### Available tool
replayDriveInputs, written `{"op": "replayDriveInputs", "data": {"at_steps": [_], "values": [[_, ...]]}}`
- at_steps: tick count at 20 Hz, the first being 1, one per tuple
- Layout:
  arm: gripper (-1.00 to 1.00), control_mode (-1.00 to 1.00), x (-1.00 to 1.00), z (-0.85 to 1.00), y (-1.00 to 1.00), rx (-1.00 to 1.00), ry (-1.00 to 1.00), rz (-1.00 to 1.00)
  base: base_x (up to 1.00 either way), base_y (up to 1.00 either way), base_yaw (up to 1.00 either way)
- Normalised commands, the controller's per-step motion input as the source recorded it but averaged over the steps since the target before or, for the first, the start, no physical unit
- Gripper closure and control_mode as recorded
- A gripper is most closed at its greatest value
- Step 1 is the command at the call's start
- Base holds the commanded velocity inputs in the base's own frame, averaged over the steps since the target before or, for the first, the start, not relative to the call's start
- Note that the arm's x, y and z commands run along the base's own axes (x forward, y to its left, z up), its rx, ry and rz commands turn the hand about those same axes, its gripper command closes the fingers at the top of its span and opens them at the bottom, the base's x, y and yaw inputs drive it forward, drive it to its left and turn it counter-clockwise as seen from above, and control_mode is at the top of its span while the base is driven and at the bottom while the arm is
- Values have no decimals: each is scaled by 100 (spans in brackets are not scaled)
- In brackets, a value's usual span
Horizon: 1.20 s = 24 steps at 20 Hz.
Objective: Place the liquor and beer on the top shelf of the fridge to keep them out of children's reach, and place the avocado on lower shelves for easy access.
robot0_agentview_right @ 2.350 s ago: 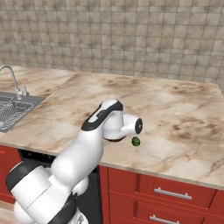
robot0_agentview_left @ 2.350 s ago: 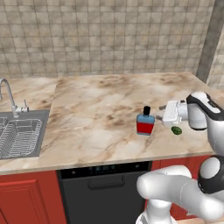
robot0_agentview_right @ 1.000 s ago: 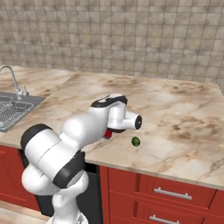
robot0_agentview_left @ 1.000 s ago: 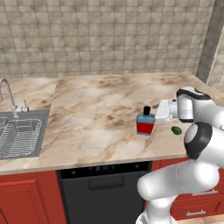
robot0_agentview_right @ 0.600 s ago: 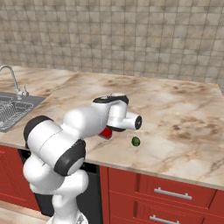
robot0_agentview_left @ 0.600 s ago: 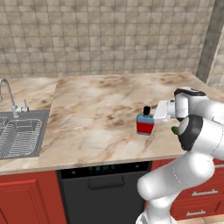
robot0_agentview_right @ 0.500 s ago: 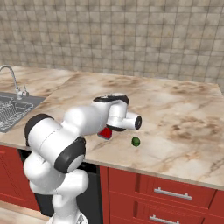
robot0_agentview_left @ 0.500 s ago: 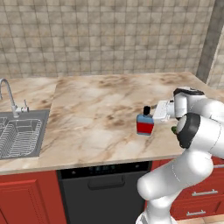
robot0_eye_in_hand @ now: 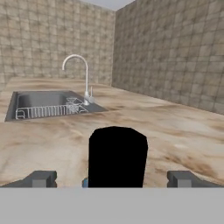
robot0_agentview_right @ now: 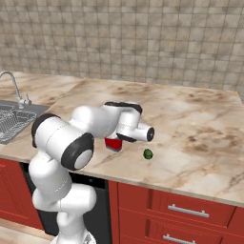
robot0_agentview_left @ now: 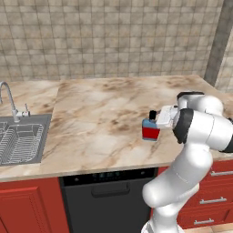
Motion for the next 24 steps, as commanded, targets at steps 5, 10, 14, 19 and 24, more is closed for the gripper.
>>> {"op": "replayDriveInputs", "data": {"at_steps": [5, 10, 14, 19, 24], "values": [[-100, -100, 23, -20, -3, 0, 0, 0, 0, 0, 0], [-100, -100, 19, -15, 0, 0, 0, 0, 0, 0, 0], [-100, -100, 2, -1, 0, 0, 0, 0, 0, 0, 0], [-100, -100, 0, 0, 1, 0, 0, 0, 0, 0, 0], [-100, -100, 0, 0, 10, 0, 0, 0, 0, 0, 0]]}}
